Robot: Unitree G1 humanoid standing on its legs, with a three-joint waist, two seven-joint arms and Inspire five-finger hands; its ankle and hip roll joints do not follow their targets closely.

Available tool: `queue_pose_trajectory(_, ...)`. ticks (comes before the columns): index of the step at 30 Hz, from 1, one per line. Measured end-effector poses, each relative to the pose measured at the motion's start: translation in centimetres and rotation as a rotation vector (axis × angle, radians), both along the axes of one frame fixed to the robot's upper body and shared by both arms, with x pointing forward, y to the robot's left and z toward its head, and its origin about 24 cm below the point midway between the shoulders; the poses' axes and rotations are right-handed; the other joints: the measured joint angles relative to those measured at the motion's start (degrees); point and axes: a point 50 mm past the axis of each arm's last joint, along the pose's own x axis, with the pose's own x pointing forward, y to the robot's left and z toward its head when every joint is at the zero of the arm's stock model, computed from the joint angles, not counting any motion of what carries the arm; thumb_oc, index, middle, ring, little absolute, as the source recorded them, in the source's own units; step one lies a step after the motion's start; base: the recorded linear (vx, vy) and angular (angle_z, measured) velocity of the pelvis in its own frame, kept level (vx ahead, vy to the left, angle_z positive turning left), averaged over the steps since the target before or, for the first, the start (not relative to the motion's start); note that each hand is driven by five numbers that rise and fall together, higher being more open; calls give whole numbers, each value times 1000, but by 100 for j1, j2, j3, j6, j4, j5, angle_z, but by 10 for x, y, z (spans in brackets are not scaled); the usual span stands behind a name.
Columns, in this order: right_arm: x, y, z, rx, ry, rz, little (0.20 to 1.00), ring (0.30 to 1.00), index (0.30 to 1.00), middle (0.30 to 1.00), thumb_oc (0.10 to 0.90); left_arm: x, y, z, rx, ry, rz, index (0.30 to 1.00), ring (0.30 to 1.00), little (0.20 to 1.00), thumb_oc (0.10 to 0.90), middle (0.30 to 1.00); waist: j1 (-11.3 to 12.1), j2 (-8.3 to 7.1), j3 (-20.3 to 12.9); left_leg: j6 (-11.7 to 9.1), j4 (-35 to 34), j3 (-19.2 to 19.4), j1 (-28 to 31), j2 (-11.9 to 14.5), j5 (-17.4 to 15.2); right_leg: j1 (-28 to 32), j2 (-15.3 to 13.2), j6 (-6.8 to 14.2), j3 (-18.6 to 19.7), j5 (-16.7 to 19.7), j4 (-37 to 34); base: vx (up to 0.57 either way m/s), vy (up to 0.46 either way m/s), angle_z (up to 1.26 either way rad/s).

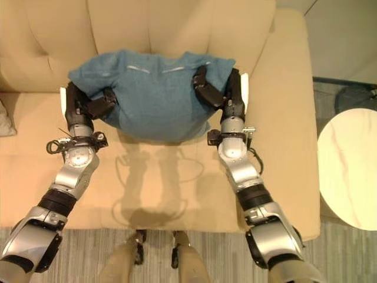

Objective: Pick up all the scattered cushions and arrange them neatly on the sofa.

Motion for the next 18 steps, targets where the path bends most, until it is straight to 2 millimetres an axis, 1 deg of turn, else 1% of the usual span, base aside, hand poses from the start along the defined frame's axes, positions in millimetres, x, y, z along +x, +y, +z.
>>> queue_pose_trajectory(1, 0, 2, 2, 5, -8, 6, 300, 300, 300, 300, 400, 0, 0, 5, -1, -20, -2, 300, 300, 300, 400, 300, -25, 18, 12, -76, -62, -125, 26, 52, -103, -13, 13, 46, -13, -36, 0, 2, -14, -32)
queue_pose_trajectory(2, -1, -1, 3, 7, -13, -4, 300, 300, 300, 300, 400, 1, -2, 10, 2, -30, -8, 300, 300, 300, 400, 300, -90, 29, 24, -75, -101, -130, 27, 13, -103, -17, -22, 55, -31, -36, -1, 0, 0, 0)
queue_pose_trajectory(3, -1, -4, 3, 15, -13, -18, 300, 300, 300, 300, 400, 1, -5, 10, 6, -30, -21, 300, 300, 300, 400, 300, -105, 28, 24, -75, -138, -139, 59, -25, -102, -9, -59, 86, -29, -40, -2, 8, -12, 7)
queue_pose_trajectory(6, -2, -4, -5, 23, 6, -19, 300, 300, 300, 300, 400, 0, -7, 2, -2, -7, -25, 300, 300, 300, 400, 300, -133, 28, 24, -76, -191, -145, 218, -127, -100, 126, -166, 193, -25, -92, -3, 9, -9, 3)
queue_pose_trajectory(8, -6, -2, -16, 34, 25, -14, 300, 300, 300, 300, 400, -6, -4, -12, -10, 25, -25, 300, 300, 300, 400, 300, -139, 28, 24, -76, -240, -146, 399, -156, -100, 285, -202, 256, -24, -136, -7, -1, -4, 2)
queue_pose_trajectory(10, -11, -4, -25, 34, 41, -16, 300, 300, 300, 300, 400, -11, -5, -22, -22, 45, -30, 300, 300, 300, 400, 300, -127, 28, 24, -76, -241, -158, 470, -160, -101, 365, -208, 277, -26, -152, -8, 0, 0, 0)
queue_pose_trajectory(12, -13, -5, -27, 31, 43, -14, 300, 300, 300, 300, 400, -12, -6, -23, -27, 46, -34, 300, 300, 300, 400, 300, -132, 29, 24, -77, -243, -172, 469, -150, -102, 364, -194, 294, -27, -165, -9, 0, 0, 0)
queue_pose_trajectory(15, -23, -13, -35, 48, 47, -25, 300, 300, 300, 300, 400, -21, -8, -24, -46, 27, -54, 300, 300, 300, 400, 300, -143, 30, 24, -77, -244, -195, 467, -133, -104, 362, -171, 295, -26, -166, -10, 0, 0, 0)
queue_pose_trajectory(18, -36, -17, -40, 60, 38, -21, 300, 300, 300, 300, 400, -35, -9, -27, -90, 7, -75, 300, 300, 300, 400, 300, -152, 42, 31, -74, -246, -196, 455, -129, -109, 345, -168, 291, -24, -162, -10, 0, 0, 0)
